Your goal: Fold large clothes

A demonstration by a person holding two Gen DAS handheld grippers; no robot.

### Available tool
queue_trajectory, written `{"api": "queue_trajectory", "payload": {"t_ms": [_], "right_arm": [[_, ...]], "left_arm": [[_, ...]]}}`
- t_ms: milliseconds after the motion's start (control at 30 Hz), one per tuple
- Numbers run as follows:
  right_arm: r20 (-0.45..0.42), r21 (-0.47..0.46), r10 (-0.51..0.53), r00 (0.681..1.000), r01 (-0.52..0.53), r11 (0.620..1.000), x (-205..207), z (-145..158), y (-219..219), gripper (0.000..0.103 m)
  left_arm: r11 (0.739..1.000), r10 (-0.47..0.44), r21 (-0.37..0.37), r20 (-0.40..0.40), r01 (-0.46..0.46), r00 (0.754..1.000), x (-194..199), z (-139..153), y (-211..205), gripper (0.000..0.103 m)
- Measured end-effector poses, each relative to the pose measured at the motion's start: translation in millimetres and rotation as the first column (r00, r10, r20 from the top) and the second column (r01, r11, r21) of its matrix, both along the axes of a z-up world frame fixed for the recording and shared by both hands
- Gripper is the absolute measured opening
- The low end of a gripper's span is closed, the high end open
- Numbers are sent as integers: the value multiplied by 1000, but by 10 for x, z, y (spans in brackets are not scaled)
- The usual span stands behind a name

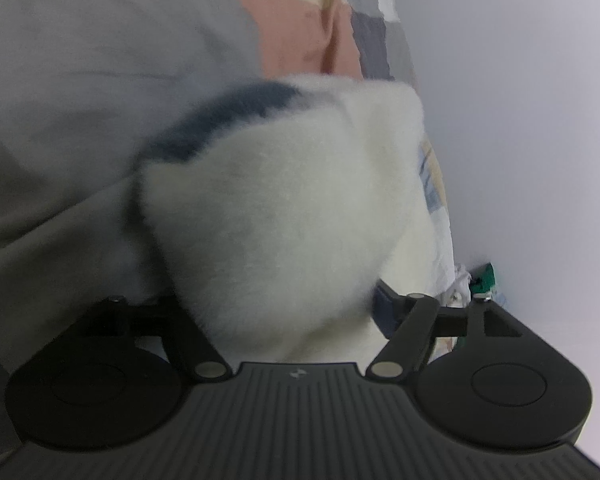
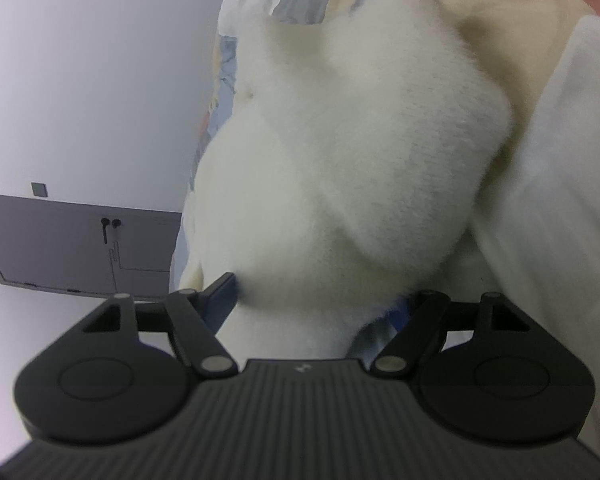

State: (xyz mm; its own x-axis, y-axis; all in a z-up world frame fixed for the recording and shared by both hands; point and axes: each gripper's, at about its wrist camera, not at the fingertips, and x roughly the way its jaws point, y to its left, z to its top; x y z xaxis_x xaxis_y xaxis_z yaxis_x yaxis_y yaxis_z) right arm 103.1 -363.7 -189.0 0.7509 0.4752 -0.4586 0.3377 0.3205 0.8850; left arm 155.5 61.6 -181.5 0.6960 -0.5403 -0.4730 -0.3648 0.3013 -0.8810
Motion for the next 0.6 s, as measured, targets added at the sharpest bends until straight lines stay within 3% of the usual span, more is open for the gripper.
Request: {"api": "queue_trajectory", "payload": {"t_ms": [267,367,433,500,600], "right_arm": [[-2,-42,-32,999,32,999,3,6,3,78],[-2,-69,10,1000,-10,998,149,-8,81,78],[10,-107,27,1000,-26,994,190,31,119,70],[24,-146,43,999,-39,988,182,96,137,53],[53,-202,66,996,-54,978,129,215,174,39]], "left_arm": [[1000,-22,18,7,22,1000,116,-22,-58,82],[998,-28,56,10,28,1000,175,4,-100,82],[997,-22,69,13,21,1000,180,23,-107,80],[995,-18,102,22,16,1000,163,57,-111,69],[993,-12,120,48,6,999,86,112,-83,55]]}}
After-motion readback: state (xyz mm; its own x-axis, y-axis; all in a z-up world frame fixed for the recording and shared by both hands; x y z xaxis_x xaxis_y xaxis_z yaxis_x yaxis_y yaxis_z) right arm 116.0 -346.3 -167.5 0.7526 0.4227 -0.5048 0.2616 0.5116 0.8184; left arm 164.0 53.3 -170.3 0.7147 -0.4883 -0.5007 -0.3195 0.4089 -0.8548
